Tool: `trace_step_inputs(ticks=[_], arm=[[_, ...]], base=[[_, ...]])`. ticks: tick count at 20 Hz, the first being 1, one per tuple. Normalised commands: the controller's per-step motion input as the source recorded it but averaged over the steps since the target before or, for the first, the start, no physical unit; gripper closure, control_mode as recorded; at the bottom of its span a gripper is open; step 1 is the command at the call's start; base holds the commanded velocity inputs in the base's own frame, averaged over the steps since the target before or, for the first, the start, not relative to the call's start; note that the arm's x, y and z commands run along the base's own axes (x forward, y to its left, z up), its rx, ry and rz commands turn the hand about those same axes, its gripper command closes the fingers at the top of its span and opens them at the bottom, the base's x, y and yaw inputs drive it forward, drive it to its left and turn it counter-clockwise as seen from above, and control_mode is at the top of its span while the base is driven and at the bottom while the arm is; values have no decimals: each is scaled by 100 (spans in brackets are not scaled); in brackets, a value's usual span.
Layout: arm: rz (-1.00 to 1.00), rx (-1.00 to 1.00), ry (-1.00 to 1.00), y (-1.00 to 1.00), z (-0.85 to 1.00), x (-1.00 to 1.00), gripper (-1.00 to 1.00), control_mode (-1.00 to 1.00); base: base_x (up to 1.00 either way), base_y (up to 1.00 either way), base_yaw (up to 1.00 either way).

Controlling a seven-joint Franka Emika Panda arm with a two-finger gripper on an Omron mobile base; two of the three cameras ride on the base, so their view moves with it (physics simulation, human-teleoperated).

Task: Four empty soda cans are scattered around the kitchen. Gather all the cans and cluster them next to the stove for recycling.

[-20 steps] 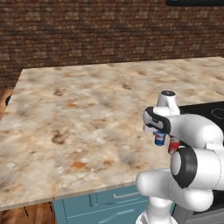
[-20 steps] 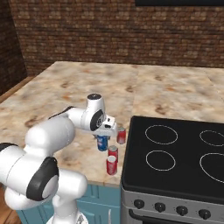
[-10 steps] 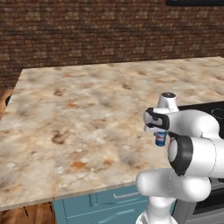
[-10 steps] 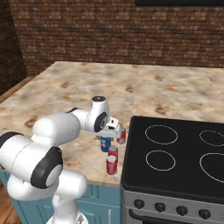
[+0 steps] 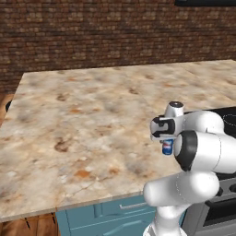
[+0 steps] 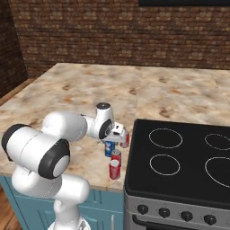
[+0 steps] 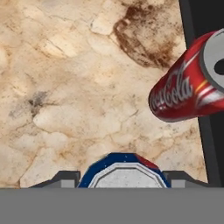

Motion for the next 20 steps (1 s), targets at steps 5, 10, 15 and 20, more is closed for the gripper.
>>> trace_step_inputs(ticks=[5, 10, 15, 20], arm=[[0, 0, 0, 0, -17, 0, 100, -100], [0, 0, 0, 0, 0, 0, 100, -100], [0, 0, 0, 0, 0, 0, -100, -100], [0, 0, 0, 0, 0, 0, -100, -100]], base=[[0, 0, 0], [0, 0, 0], [0, 0, 0], [0, 0, 0]])
